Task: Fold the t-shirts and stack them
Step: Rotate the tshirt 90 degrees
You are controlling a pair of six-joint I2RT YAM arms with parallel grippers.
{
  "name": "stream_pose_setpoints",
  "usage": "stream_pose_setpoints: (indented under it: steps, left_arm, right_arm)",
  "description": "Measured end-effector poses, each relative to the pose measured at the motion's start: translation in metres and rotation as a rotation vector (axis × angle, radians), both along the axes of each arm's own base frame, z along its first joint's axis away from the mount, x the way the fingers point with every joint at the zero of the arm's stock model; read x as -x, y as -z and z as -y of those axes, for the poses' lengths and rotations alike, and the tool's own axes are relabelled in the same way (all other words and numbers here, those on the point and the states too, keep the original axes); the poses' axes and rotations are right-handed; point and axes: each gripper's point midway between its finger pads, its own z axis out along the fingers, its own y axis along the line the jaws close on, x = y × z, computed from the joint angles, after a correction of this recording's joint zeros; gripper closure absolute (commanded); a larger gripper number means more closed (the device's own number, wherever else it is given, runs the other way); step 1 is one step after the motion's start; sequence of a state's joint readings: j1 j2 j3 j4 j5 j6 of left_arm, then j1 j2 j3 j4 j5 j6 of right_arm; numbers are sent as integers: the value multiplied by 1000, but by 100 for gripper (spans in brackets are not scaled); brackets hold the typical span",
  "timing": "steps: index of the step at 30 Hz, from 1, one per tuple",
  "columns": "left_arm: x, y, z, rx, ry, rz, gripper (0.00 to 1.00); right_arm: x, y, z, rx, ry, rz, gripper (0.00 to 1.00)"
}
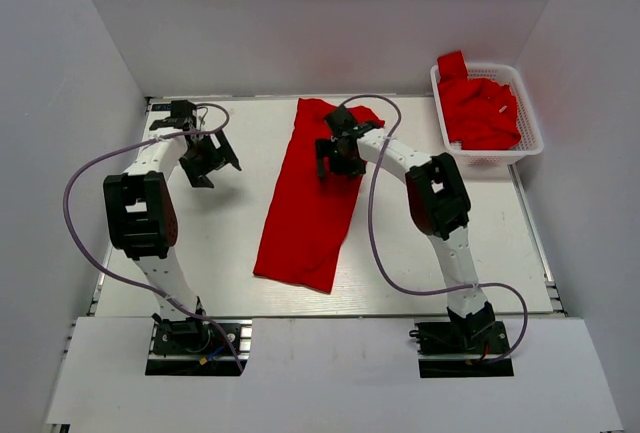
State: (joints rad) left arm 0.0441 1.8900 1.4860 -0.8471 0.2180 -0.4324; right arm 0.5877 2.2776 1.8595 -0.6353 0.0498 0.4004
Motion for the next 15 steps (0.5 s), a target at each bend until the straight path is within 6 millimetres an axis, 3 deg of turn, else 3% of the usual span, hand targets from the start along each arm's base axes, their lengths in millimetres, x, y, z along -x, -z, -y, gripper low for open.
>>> stream_pose_setpoints:
  steps: [5, 10, 15]
  left_arm:
    - [-6, 1, -1, 24, -14, 27, 0]
    - [2, 15, -1, 42, -15, 2, 0]
    - [7, 16, 10, 87, 37, 3, 0]
  right_arm:
    - [-29, 2, 1, 32, 89, 60, 10]
    - [-56, 3, 6, 44, 147, 100, 10]
    - [-102, 1, 15, 10, 201, 155, 10]
